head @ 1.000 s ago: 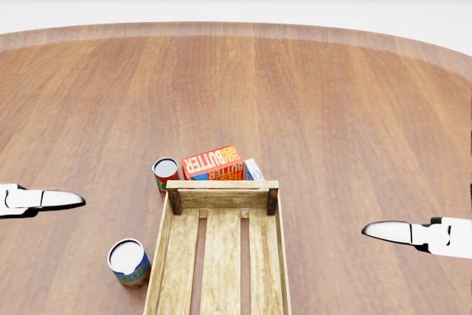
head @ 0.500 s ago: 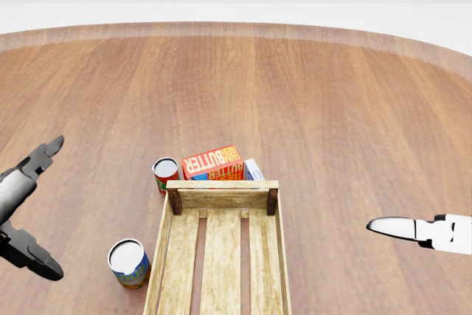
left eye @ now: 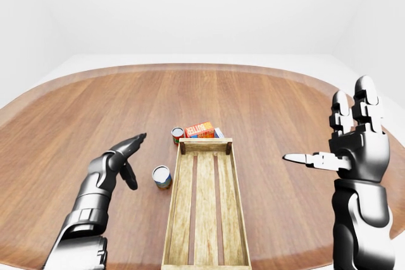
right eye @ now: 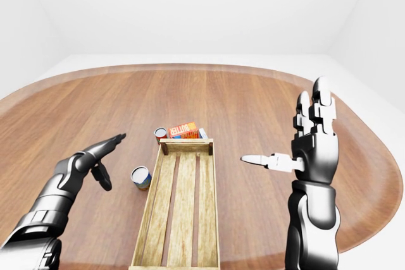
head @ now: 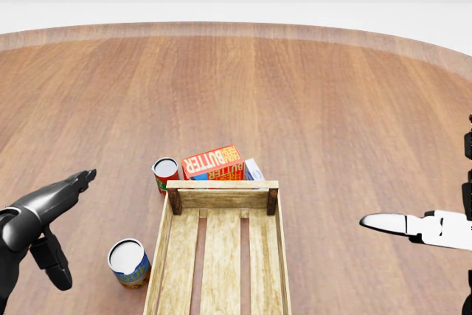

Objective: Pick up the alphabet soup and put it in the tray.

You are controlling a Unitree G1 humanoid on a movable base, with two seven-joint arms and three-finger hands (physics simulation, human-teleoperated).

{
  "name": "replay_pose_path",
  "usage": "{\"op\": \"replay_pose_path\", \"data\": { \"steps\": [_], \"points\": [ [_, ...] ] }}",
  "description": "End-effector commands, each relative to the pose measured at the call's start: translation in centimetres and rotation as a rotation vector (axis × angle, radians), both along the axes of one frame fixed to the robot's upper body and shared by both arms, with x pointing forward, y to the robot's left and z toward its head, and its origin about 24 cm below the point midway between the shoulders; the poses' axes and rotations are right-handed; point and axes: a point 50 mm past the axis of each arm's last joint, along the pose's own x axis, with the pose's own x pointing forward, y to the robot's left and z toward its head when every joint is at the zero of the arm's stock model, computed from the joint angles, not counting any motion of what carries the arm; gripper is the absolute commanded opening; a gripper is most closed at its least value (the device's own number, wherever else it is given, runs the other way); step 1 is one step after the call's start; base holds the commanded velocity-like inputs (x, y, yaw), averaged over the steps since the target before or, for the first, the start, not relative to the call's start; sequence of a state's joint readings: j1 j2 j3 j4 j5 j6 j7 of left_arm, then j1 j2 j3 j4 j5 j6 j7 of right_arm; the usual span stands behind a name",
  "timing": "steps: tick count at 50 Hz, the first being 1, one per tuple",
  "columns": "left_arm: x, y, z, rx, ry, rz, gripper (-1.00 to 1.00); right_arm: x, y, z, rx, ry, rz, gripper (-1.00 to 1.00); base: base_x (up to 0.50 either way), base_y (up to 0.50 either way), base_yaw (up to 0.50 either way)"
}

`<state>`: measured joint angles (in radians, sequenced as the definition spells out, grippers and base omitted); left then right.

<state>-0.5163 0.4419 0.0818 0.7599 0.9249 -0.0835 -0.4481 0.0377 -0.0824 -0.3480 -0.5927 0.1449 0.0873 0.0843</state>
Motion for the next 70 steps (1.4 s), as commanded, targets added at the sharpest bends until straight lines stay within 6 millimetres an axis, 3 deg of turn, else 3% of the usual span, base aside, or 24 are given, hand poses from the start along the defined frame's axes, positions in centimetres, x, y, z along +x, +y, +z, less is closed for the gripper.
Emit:
{"op": "replay_pose_path", "data": {
  "steps": [1,4,5,6,39,70],
  "points": [
    [1.1,-1.9,-1.5,0.066,0.081,-0.018,1.0,0.6,0.2,-0.7,0.007,0.032,0.007,1.0,0.0,0.0,0.0],
    [1.0,-2.4,-1.6,0.037,0.099,-0.023,1.0,0.5,0.1,-0.6,0.009,0.027,0.004,1.0,0.0,0.0,0.0],
    [0.5,-4.5,-4.1,0.056,0.133,0.036,1.0,0.4,0.0,-0.2,0.003,0.014,0.001,1.0,0.0,0.0,0.0],
    [0.5,-4.6,-4.2,0.059,0.127,0.036,1.0,0.4,0.0,-0.3,0.001,0.015,0.002,1.0,0.0,0.0,0.0],
    [0.8,-4.5,-3.8,0.063,0.126,0.042,1.0,1.0,0.5,-1.0,-0.036,0.059,0.016,1.0,0.0,0.0,0.0],
    [0.9,-5.5,-5.0,0.074,0.146,0.057,1.0,1.1,0.2,-0.8,-0.029,0.05,0.016,1.0,0.0,0.0,0.0]
  ]
}}
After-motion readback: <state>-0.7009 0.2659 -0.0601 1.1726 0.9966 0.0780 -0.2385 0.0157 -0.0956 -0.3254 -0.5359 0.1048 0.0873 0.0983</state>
